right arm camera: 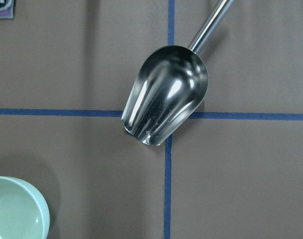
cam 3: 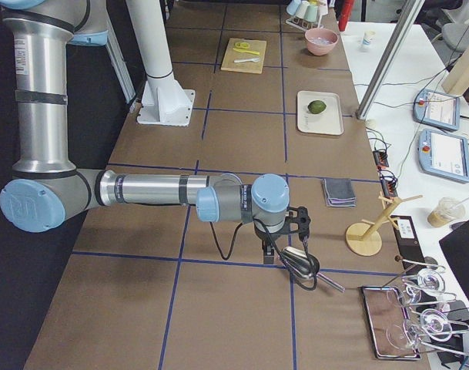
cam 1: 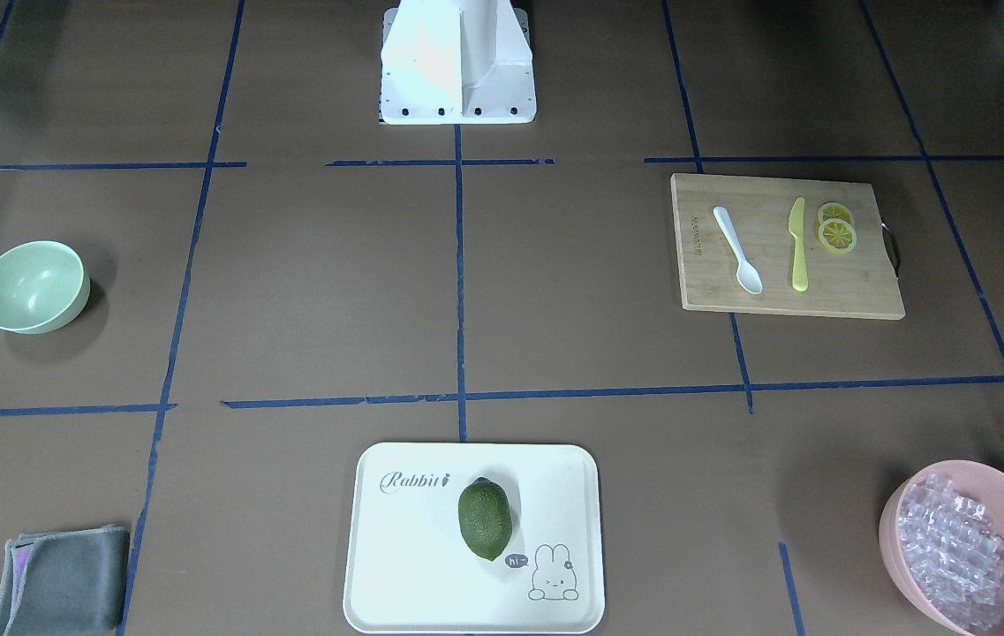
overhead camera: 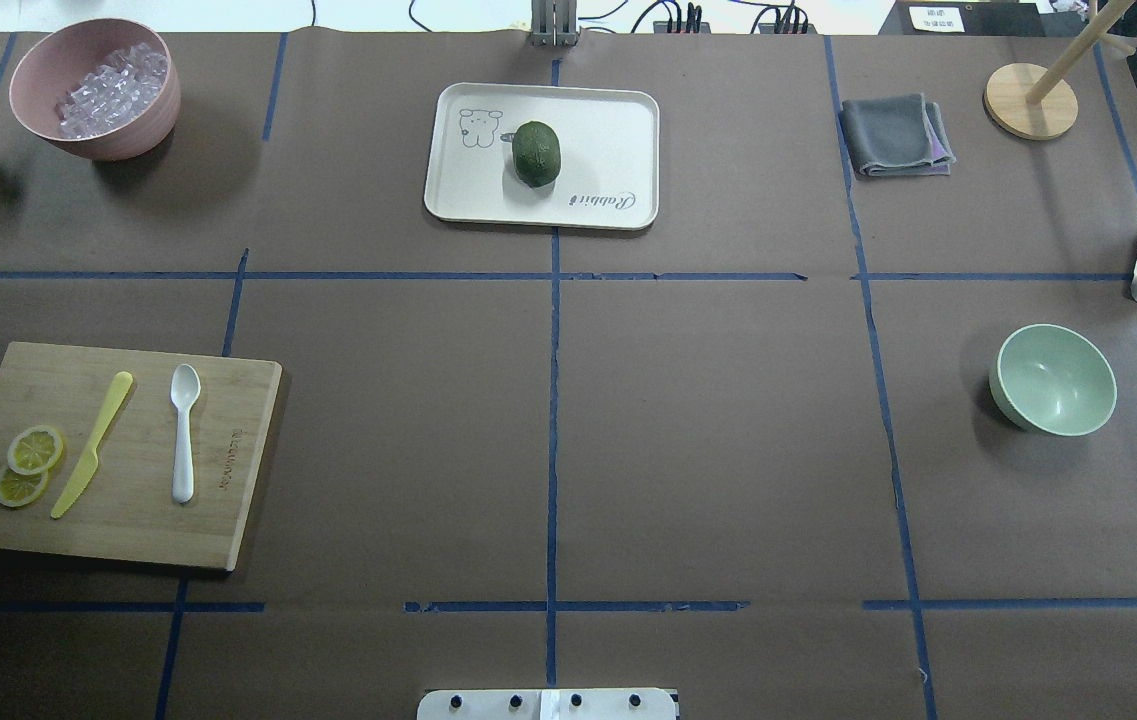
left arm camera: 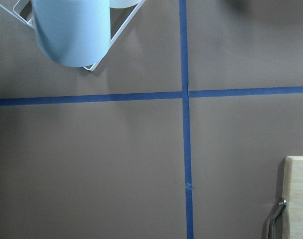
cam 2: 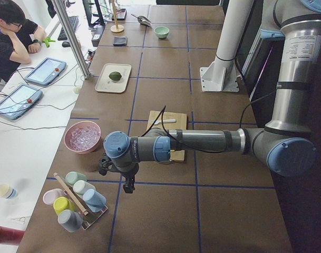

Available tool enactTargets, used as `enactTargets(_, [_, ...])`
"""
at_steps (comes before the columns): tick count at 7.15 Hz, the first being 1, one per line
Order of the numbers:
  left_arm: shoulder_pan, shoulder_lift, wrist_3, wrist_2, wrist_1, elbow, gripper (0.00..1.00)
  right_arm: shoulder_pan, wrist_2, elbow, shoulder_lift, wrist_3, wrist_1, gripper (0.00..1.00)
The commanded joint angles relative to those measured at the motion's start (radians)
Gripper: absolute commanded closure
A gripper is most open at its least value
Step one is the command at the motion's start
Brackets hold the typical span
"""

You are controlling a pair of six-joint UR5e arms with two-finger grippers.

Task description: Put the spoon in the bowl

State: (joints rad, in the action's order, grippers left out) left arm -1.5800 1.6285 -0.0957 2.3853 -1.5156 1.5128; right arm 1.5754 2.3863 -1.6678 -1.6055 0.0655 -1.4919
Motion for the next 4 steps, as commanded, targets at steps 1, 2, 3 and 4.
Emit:
enactTargets(1, [0.000,0.004,-0.001,0.000,-0.002,0.003,0.00,-0.009,0.002,0.015,0.018,0.002,0.005,0.00])
enactTargets(2, [0.000,0.004,-0.003,0.000,-0.002,0.003,0.00,-0.027,0.008,0.013,0.018,0.013,0.007,0.00])
enactTargets(3, [0.000,0.004,-0.003,0.000,-0.002,0.001,0.00,-0.066,0.008,0.005,0.018,0.075,0.009,0.00])
enactTargets(4, [0.000,0.001,-0.003,0.000,-0.002,0.003,0.00,-0.118,0.001,-0.030,0.015,0.173,0.018,0.00])
